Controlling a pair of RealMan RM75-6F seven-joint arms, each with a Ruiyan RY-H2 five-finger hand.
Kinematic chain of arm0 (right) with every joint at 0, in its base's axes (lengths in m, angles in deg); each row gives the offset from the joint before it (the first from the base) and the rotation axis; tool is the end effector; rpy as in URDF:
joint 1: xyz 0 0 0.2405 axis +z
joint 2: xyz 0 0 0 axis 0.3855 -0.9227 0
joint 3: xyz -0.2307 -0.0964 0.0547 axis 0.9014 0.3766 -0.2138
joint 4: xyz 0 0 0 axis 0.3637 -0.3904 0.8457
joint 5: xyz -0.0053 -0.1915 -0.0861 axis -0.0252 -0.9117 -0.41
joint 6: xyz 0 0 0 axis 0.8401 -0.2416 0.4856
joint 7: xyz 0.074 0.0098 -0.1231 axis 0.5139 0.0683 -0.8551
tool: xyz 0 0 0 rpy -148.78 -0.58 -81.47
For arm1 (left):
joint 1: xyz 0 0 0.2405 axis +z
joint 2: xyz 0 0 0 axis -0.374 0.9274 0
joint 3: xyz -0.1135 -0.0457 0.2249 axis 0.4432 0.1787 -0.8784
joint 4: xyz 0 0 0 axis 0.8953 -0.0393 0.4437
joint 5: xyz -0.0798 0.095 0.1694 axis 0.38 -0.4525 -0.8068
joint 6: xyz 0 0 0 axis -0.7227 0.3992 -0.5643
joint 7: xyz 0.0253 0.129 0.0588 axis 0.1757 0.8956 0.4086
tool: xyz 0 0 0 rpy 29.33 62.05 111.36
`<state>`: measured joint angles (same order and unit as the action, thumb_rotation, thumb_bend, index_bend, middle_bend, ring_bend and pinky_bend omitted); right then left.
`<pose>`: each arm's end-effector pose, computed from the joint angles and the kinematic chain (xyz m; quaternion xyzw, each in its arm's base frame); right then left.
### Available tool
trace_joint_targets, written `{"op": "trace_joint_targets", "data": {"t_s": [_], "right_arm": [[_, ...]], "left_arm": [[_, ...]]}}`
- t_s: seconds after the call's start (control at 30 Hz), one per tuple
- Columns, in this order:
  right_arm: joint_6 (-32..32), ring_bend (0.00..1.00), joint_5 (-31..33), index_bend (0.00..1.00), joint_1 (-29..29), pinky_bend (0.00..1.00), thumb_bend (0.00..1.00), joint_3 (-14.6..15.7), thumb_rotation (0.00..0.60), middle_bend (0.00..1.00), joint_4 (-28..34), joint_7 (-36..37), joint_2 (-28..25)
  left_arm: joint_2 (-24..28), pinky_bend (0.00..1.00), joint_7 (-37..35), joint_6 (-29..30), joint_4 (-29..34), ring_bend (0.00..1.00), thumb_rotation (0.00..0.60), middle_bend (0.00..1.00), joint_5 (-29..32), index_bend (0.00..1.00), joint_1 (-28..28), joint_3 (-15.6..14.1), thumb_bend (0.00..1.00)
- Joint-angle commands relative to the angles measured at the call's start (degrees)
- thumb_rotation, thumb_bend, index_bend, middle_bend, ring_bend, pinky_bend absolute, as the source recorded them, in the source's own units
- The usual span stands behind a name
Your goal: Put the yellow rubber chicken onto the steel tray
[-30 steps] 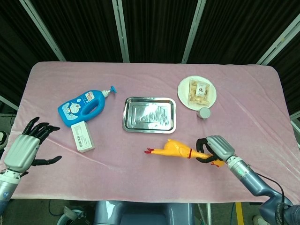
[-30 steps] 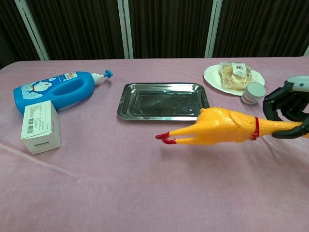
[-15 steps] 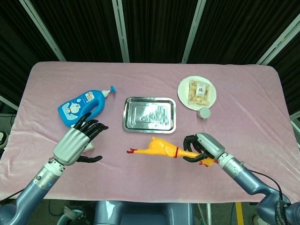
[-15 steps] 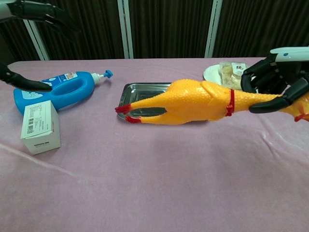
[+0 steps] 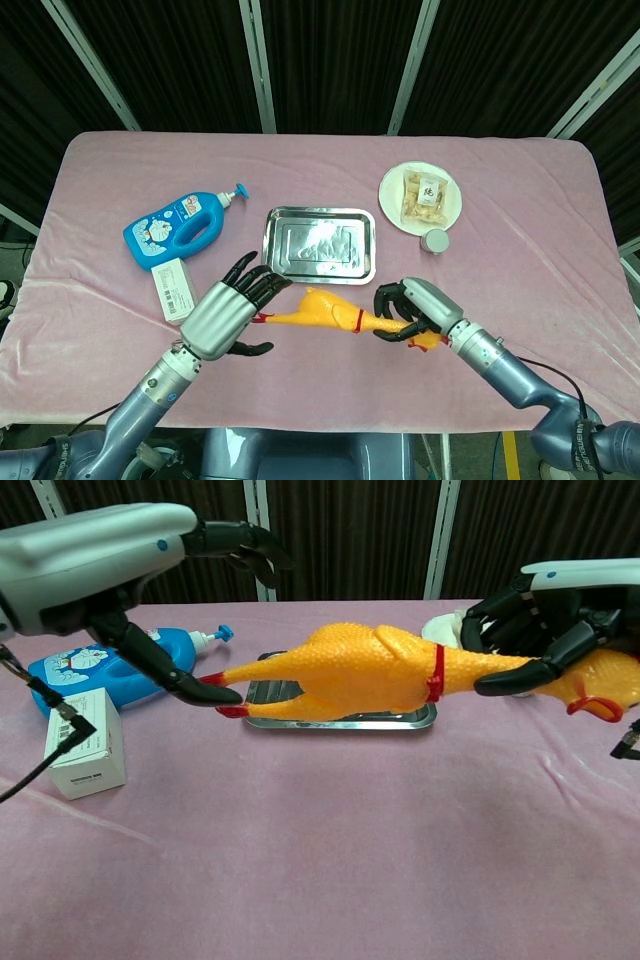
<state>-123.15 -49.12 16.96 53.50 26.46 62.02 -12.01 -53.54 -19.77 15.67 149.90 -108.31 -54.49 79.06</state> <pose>-0.1487 -0.3072 0.0661 0.6337 -0.6060 0.4535 0.1600 -0.0682 0.2508 0.0364 -0.7564 -0.2570 -0.4883 0.3512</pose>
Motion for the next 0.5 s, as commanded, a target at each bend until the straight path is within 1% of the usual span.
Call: {"op": "trace_joint_targets", "data": {"t_s": [0.03, 0.27, 0.4, 0.5], "right_arm": [[0.1, 0.83, -0.2, 1.00, 0.3, 0.93, 0.49, -0.1, 0.600, 0.82, 0.4, -0.2, 0.2], [0.2, 0.83, -0.4, 1.00, 0.8, 0.93, 0.49, -0.3, 0.600, 0.82, 1.4, -0.7, 0.5], [0.1, 0.83, -0.5, 1.00, 1.0, 0.93, 0.49, -0.3, 0.600, 0.82, 1.8, -1.1, 0.6], [0.2, 0.83, -0.5, 1.00, 1.0, 0.93, 0.49, -0.2, 0.600, 0.82, 1.8, -1.0, 0.7]], "left_arm": [[-4.0, 0.05, 2.4, -0.4, -1.6, 0.14, 0.600, 0.19, 2.9, 0.15, -2.1, 1.0, 0.00], [-9.3, 0.05, 4.9, -1.4, -4.3, 0.14, 0.600, 0.20, 7.4, 0.16, -5.2, 2.8, 0.00], [-11.2, 0.06, 5.7, -1.6, -5.3, 0.14, 0.600, 0.20, 9.3, 0.18, -6.5, 3.4, 0.01], [-12.3, 0.13, 5.7, -1.7, -5.6, 0.17, 0.600, 0.24, 10.4, 0.21, -7.3, 3.5, 0.09]]}}
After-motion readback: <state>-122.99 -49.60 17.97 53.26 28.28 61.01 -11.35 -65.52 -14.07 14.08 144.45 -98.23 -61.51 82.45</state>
